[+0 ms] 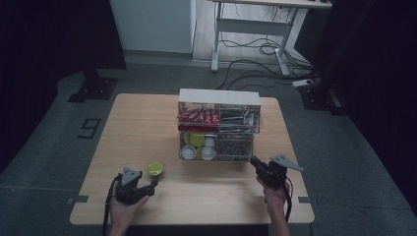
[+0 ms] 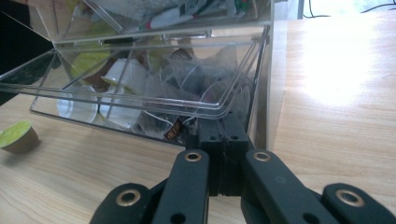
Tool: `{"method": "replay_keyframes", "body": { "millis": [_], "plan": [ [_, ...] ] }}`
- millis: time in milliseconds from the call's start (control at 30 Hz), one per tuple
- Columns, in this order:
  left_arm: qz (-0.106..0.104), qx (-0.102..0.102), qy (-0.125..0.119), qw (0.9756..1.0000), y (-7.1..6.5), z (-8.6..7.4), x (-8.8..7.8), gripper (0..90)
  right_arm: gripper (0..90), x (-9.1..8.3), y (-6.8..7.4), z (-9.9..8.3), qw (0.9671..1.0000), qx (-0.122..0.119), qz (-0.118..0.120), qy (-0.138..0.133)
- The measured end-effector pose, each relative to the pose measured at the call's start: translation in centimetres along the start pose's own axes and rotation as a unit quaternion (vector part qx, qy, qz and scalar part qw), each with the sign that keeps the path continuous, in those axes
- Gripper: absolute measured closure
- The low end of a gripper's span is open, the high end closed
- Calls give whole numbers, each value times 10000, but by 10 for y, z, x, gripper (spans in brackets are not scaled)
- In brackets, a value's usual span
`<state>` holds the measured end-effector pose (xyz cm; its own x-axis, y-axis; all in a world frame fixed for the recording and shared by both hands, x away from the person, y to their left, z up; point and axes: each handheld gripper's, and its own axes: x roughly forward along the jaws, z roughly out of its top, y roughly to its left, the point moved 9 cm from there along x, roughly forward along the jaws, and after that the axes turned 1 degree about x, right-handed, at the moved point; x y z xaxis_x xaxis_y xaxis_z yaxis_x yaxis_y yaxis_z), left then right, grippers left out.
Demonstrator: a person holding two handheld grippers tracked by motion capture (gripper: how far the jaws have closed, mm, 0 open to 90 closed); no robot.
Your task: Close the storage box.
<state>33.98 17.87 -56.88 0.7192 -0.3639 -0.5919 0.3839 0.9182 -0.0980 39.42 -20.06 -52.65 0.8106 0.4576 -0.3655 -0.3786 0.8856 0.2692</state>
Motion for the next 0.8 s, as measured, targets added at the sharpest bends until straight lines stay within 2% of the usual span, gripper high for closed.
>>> {"method": "replay_keyframes", "body": {
  "millis": [300,800],
  "plan": [
    [-43,40,127,9999,-3,-3,3,301,893,1,-2,-8,9999,43,-53,115],
    [-5,-14,104,9999,-1,-3,1,304,888,9,-5,-23,9990,111,-65,419]
  ]
}}
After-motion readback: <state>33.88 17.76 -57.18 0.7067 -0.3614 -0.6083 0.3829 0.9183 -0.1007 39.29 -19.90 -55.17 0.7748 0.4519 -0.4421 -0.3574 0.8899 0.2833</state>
